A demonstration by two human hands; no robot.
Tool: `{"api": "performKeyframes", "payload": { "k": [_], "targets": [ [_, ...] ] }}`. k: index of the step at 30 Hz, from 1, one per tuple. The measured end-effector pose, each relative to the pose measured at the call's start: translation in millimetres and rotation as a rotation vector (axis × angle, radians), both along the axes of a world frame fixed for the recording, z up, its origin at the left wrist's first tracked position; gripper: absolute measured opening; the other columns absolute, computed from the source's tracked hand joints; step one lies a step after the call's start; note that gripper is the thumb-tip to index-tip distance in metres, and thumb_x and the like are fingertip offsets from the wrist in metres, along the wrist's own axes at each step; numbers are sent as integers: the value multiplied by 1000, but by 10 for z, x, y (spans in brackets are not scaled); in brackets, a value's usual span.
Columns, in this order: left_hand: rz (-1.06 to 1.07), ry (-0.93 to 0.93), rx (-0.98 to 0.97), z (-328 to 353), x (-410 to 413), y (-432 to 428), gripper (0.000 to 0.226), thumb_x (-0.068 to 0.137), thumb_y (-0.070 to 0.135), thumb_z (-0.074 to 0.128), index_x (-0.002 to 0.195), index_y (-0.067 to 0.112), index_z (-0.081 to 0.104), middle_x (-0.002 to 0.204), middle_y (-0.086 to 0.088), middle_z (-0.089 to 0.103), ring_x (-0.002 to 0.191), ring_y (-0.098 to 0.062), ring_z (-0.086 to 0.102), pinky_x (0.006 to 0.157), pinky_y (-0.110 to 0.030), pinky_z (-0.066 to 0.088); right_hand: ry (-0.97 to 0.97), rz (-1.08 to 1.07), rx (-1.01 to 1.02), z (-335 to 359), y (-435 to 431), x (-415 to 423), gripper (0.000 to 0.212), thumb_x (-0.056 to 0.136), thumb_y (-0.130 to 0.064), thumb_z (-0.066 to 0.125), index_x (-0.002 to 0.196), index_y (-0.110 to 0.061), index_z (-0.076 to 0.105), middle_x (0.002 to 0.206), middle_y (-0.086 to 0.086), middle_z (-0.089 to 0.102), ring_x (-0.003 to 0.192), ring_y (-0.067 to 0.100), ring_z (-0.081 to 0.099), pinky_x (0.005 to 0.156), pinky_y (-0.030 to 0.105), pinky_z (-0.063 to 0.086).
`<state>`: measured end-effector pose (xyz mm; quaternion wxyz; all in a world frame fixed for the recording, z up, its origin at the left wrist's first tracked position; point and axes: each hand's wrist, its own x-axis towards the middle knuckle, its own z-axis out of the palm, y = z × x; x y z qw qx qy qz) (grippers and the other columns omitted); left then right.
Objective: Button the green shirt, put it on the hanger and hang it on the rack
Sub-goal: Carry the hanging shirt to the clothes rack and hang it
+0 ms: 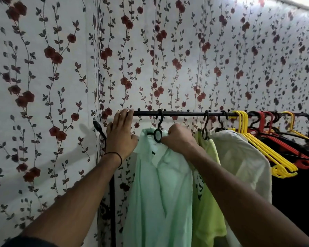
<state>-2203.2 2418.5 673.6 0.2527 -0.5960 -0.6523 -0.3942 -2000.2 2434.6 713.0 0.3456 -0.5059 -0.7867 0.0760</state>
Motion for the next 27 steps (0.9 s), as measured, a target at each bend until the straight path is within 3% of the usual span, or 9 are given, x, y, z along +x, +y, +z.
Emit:
{"api": "performKeyframes", "payload": {
  "k": [8,13,16,20,27],
  "targets": [
    [-4,-16,11,-11,44,-69,84,90,19,52,159,27,4,167,1,3,154,-24,0,123,-50,8,8,13,-46,-98,-78,28,22,87,-30,61,80,-10,55,74,2,55,61,16,50,52,26,40],
    [20,-64,-6,-53,165,-136,82,90,18,53,158,27,8,167,1,-1,154,-26,-4,122,-49,5,5,49,-66,-181,-135,116,32,88,-33,60,110,-10,55,97,7,63,82,23,63,73,37,57],
    [25,-110,-43,-115,267,-288,75,93,21,54,157,28,16,167,1,1,153,-26,0,123,-52,9,31,98,-62,-231,-254,241,48,91,-36,62,131,-13,47,117,8,60,97,25,61,86,42,55],
    [19,-145,-78,-264,574,-661,68,92,20,55,154,24,27,164,-2,20,151,-26,16,120,-55,18,43,177,-39,-302,-520,568,60,94,-42,61,144,-15,41,137,11,50,117,27,54,99,39,46],
    [54,-145,-50,-366,1416,-1410,54,96,26,51,149,22,39,157,-3,37,145,-23,32,117,-50,23,7,227,88,-363,-964,1421,56,96,-46,57,141,-14,47,139,11,51,120,26,54,101,39,46]
  ]
}}
